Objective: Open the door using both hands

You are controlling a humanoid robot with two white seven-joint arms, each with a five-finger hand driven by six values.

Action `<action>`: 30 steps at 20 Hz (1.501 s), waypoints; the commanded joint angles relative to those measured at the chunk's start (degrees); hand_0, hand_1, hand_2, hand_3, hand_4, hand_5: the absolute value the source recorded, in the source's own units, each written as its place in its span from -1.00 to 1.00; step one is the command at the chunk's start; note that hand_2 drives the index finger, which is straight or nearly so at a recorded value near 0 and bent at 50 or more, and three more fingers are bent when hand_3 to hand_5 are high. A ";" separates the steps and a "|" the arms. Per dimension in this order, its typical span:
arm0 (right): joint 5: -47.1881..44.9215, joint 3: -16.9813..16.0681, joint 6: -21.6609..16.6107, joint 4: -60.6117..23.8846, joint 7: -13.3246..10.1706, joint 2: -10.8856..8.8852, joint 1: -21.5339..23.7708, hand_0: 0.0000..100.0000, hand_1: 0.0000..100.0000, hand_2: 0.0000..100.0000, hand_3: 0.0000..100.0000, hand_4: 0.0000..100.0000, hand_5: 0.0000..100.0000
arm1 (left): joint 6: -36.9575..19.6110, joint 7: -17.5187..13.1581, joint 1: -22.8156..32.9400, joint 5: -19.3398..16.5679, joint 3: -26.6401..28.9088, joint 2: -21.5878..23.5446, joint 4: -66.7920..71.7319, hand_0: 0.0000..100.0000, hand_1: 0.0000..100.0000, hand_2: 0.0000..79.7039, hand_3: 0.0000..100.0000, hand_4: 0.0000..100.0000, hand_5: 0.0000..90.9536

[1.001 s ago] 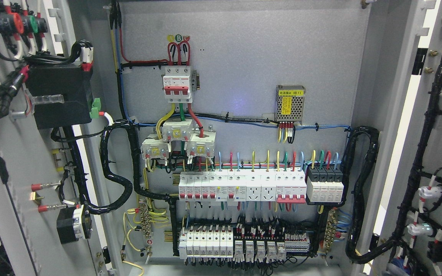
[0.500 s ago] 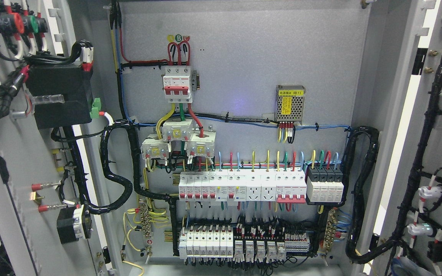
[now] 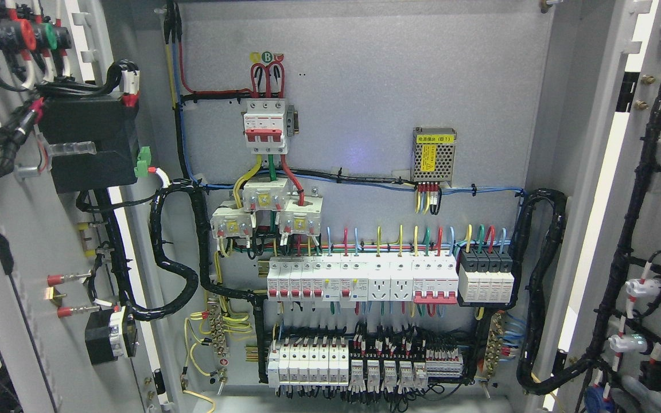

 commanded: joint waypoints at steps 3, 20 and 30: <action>-0.13 -2.75 0.02 0.86 -0.07 -0.16 1.19 -0.23 -1.00 -1.00 -1.00 -1.00 -1.00 | -33.07 -0.04 0.20 2.75 3.93 1.65 -0.55 -1.00 -1.00 -1.00 -1.00 -1.00 -1.00; -1.18 -7.23 -0.34 1.04 -0.16 1.07 5.14 -0.23 -1.00 -1.00 -1.00 -1.00 -1.00 | -33.60 0.66 3.90 16.28 20.27 7.81 -0.55 -1.00 -1.00 -1.00 -1.00 -1.00 -1.00; -2.60 -9.08 -0.34 1.66 -0.16 1.16 6.29 -0.23 -1.00 -1.00 -1.00 -1.00 -1.00 | -31.85 0.75 3.98 23.31 26.60 14.04 1.12 -1.00 -1.00 -1.00 -1.00 -1.00 -1.00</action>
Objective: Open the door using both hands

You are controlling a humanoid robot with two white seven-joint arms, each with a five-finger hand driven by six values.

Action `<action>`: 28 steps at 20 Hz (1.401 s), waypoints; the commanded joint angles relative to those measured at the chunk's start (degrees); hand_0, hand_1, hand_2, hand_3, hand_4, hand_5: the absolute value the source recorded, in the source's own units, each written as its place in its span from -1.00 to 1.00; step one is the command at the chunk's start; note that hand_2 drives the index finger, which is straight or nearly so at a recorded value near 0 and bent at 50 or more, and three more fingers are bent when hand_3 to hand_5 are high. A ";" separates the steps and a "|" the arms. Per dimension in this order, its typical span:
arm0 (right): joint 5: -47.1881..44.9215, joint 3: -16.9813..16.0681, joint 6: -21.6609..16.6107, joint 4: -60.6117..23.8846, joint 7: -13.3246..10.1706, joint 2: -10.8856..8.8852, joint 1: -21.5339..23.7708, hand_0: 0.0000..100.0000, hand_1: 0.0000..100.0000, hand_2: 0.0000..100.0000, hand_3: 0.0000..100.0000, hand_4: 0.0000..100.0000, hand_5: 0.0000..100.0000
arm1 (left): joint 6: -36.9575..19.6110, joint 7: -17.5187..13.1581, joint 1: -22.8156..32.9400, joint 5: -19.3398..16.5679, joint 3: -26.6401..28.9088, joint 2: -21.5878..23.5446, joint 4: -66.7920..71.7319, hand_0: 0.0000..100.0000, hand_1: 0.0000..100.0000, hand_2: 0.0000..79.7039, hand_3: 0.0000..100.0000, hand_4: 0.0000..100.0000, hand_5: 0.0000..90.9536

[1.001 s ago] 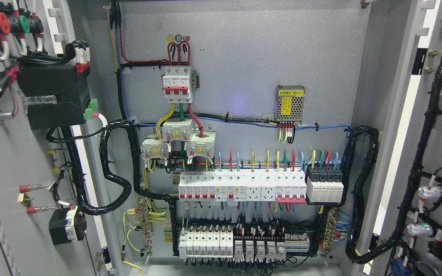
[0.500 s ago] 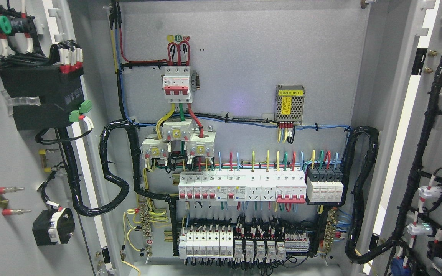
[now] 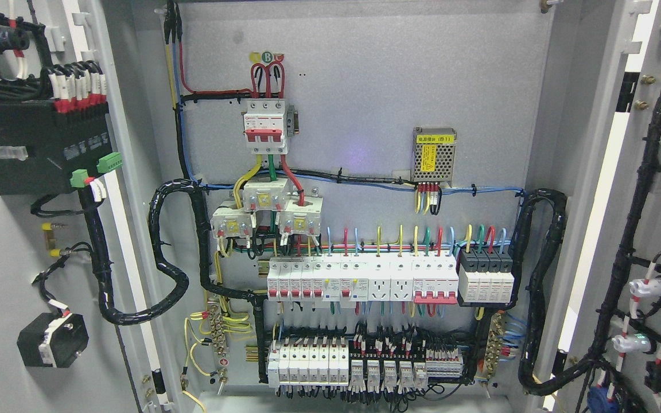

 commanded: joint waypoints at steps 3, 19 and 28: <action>-0.53 -3.41 -0.03 0.61 -0.04 0.33 1.46 -0.23 -1.00 -1.00 -1.00 -1.00 -1.00 | -30.09 0.06 0.04 5.54 9.78 6.83 3.14 -1.00 -1.00 -1.00 -1.00 -1.00 -1.00; -0.62 -6.05 -0.29 1.14 -0.04 0.51 4.10 -0.23 -1.00 -1.00 -1.00 -1.00 -1.00 | -17.01 0.06 -4.97 8.36 11.89 13.42 15.45 -1.00 -1.00 -1.00 -1.00 -1.00 -1.00; -0.62 -7.10 -0.38 2.37 -0.04 1.47 4.45 -0.23 -1.00 -1.00 -1.00 -1.00 -1.00 | -1.36 0.06 -10.77 8.18 11.98 15.71 22.66 -1.00 -1.00 -1.00 -1.00 -1.00 -1.00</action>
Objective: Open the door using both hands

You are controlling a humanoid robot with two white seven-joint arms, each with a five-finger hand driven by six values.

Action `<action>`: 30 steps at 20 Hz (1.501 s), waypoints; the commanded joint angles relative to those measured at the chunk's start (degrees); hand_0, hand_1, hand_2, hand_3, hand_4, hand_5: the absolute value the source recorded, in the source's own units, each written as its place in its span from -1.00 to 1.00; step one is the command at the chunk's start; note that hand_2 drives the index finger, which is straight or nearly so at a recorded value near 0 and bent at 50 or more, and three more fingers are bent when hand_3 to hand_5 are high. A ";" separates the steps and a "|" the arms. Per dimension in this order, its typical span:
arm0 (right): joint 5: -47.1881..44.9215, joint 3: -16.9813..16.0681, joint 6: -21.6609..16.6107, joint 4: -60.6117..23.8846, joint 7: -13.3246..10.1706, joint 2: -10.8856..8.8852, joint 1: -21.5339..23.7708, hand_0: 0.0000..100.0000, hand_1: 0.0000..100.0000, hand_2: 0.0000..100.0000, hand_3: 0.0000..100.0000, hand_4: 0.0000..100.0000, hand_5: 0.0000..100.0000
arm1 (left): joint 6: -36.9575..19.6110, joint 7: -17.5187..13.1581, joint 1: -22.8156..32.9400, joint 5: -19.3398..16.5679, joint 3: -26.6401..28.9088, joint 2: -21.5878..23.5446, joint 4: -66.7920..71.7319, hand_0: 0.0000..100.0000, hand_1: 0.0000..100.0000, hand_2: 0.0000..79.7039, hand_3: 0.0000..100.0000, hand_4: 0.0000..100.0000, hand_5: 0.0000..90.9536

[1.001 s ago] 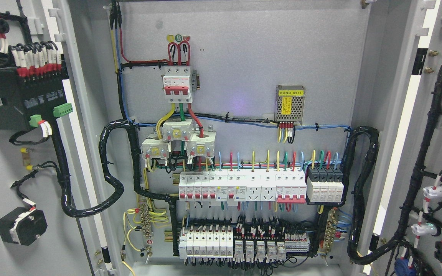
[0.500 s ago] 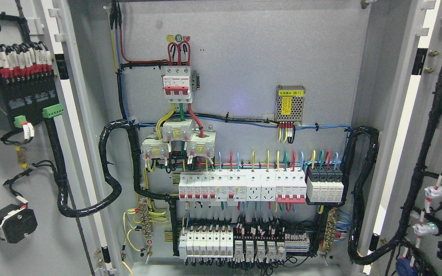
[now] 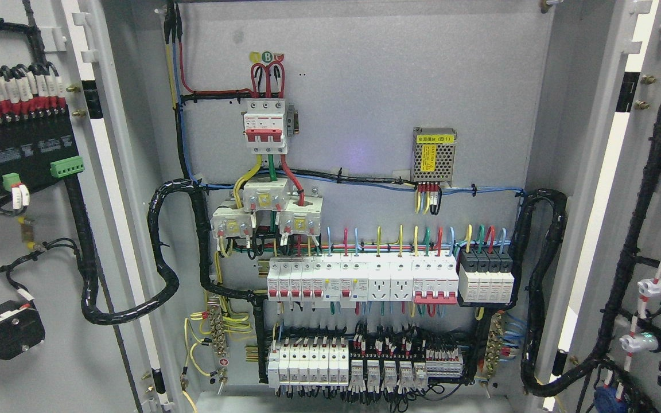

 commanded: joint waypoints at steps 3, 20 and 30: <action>-0.04 -1.63 0.06 1.54 -0.04 1.40 0.43 -0.23 -1.00 -1.00 -1.00 -1.00 -1.00 | 2.86 0.03 -4.55 -0.12 1.09 3.64 10.34 -1.00 -1.00 -1.00 -1.00 -1.00 -1.00; -0.04 -3.83 -0.20 1.81 -0.13 3.69 1.66 -0.23 -1.00 -1.00 -1.00 -1.00 -1.00 | 15.97 -0.06 -10.27 -0.83 1.70 5.92 16.94 -1.00 -1.00 -1.00 -1.00 -1.00 -1.00; -0.04 -4.80 -0.20 1.81 -0.13 4.74 2.63 -0.23 -1.00 -1.00 -1.00 -1.00 -1.00 | 24.75 -0.06 -16.50 -0.83 1.53 7.51 18.88 -1.00 -1.00 -1.00 -1.00 -1.00 -1.00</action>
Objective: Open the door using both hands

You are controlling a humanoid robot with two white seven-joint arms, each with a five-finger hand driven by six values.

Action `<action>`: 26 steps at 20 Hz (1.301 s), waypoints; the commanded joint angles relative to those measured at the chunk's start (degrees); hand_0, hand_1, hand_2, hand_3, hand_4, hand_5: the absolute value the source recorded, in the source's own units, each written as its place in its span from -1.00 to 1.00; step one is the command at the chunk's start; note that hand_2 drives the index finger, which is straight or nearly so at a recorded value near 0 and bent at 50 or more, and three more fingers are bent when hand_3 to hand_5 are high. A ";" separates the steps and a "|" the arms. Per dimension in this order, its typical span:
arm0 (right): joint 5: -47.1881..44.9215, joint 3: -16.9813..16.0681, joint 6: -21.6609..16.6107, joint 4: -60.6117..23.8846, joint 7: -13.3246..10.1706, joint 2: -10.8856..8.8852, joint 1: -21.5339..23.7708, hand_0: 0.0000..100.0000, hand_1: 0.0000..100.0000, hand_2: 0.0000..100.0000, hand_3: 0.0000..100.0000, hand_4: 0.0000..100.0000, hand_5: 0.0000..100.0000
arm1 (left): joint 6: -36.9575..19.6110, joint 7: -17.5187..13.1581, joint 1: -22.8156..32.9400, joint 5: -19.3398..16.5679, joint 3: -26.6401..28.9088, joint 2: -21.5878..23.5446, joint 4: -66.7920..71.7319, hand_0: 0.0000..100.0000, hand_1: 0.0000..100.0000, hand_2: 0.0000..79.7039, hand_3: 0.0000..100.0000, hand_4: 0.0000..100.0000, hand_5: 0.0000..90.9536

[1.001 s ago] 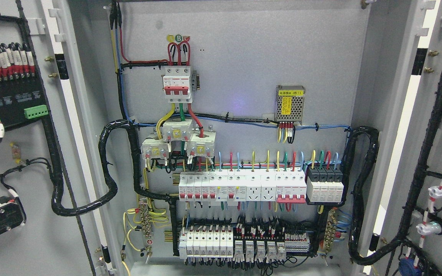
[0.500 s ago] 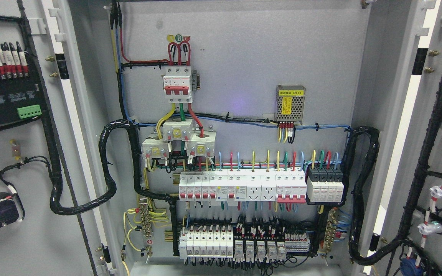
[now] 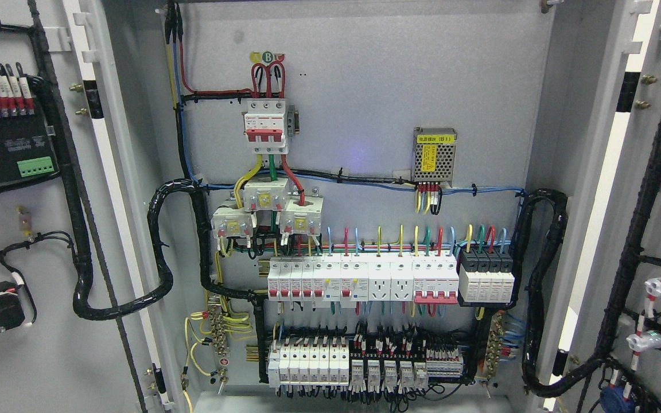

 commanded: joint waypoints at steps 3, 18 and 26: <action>-0.01 -1.49 0.01 0.40 0.00 1.23 0.85 -0.23 -1.00 -1.00 -1.00 -1.00 -1.00 | 3.53 0.00 -4.66 -0.04 -0.06 1.97 3.36 -1.00 -1.00 -1.00 -1.00 -1.00 -1.00; -3.17 -3.08 -0.08 1.37 -1.76 1.32 2.52 -0.23 -1.00 -1.00 -1.00 -1.00 -1.00 | 2.65 -0.17 -3.70 0.57 -0.41 2.50 2.40 -1.00 -1.00 -1.00 -1.00 -1.00 -1.00; -3.17 -2.38 -0.34 1.28 -1.67 0.88 2.52 -0.23 -1.00 -1.00 -1.00 -1.00 -1.00 | -3.85 -0.17 6.14 3.56 -0.24 1.97 -10.86 -1.00 -1.00 -1.00 -1.00 -1.00 -1.00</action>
